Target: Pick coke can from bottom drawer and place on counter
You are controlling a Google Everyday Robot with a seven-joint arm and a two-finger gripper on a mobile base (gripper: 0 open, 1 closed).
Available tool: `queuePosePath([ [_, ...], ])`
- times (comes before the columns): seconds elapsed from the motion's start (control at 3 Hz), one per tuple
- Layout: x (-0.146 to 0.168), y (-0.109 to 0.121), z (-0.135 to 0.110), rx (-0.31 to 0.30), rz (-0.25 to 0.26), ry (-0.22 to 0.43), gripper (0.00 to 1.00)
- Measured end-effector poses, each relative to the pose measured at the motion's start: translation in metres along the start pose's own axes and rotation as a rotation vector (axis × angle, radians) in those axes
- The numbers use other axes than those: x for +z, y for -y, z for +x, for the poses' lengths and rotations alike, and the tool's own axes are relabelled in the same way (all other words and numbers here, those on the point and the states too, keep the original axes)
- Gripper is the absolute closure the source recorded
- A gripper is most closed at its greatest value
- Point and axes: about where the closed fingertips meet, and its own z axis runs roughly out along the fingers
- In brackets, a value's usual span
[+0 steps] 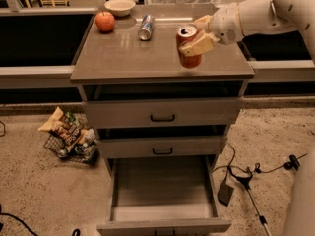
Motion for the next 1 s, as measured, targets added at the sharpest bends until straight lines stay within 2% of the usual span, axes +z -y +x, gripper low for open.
queuePosePath([
  [0.67, 0.034, 0.073, 0.019, 0.126, 0.153, 0.024, 1.0],
  [1.0, 0.044, 0.087, 0.029, 0.169, 0.195, 0.032, 1.0],
])
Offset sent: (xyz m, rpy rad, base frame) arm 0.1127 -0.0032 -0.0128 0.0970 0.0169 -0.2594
